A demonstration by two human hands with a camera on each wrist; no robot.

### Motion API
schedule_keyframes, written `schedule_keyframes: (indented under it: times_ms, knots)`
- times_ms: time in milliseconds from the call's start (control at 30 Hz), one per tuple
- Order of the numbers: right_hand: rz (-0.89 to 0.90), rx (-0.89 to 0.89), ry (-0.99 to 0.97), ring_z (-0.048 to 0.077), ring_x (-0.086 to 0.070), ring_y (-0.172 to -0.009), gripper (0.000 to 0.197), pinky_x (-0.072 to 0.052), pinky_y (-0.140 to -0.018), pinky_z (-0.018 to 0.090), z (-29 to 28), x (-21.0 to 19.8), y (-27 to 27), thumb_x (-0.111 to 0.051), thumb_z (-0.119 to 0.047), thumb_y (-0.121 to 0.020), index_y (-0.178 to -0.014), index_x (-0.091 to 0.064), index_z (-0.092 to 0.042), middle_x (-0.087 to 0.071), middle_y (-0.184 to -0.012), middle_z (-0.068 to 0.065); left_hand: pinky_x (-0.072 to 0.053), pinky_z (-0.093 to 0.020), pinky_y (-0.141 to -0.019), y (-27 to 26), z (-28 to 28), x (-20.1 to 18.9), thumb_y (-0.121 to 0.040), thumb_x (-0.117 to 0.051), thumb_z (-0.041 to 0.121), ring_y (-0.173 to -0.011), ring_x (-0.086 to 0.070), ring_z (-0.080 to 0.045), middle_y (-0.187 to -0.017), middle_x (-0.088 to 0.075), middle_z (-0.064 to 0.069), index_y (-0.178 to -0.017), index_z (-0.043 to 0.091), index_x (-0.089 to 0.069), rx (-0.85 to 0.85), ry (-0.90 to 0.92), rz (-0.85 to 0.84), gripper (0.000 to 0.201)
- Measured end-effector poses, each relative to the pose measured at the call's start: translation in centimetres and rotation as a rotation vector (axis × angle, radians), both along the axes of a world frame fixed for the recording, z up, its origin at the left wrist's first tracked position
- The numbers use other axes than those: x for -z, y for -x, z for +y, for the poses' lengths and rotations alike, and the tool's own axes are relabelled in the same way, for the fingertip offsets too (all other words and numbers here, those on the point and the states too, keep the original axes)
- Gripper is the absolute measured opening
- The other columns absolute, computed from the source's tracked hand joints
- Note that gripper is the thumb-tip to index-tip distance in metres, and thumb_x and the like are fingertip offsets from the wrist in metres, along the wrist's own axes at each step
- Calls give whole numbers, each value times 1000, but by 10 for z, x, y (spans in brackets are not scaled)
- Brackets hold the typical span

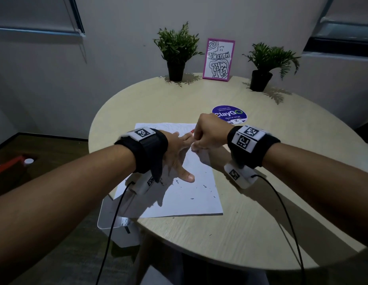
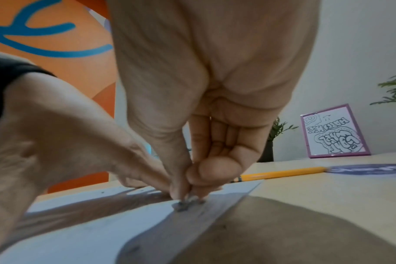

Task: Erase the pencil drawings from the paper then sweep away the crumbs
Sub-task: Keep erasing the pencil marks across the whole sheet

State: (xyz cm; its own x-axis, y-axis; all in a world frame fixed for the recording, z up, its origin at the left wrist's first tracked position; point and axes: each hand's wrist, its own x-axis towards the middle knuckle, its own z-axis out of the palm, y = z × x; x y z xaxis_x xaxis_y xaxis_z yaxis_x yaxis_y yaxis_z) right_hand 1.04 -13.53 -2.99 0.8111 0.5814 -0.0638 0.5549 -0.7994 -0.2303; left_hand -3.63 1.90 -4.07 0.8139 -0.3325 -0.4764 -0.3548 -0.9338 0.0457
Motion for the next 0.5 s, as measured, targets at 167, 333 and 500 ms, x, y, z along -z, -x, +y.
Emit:
schedule_keyframes:
  times_ms: [167,333,500]
  knots:
    - [3,26,10,8,-51,-55,32,-39,-53,22,0,1,2,-85,-26,-75,-50,-65,-24,-58,-53,-3,-21,-52,-120,-2,2,2,-62,-66,85,-154,6,-23,-163,17,19,-153,40,20,-13,-16,11,133]
    - [11,49,37,9,-58,-59,17,-46,-56,25,-11,0,5,-86,-29,-75,-66,-75,-19,-64,-60,-4,-21,-51,-120,0,2,3,-65,-63,85,-154,2,-19,-164,13,18,-157,29,12,-24,-45,-12,131]
    - [36,62,52,11,-61,-63,18,-51,-61,27,-14,-4,5,-84,-29,-78,-67,-71,-22,-63,-57,-7,-13,-45,-123,-5,17,-8,-69,-69,78,-153,-1,-11,-163,11,22,-157,41,-1,-35,13,49,117]
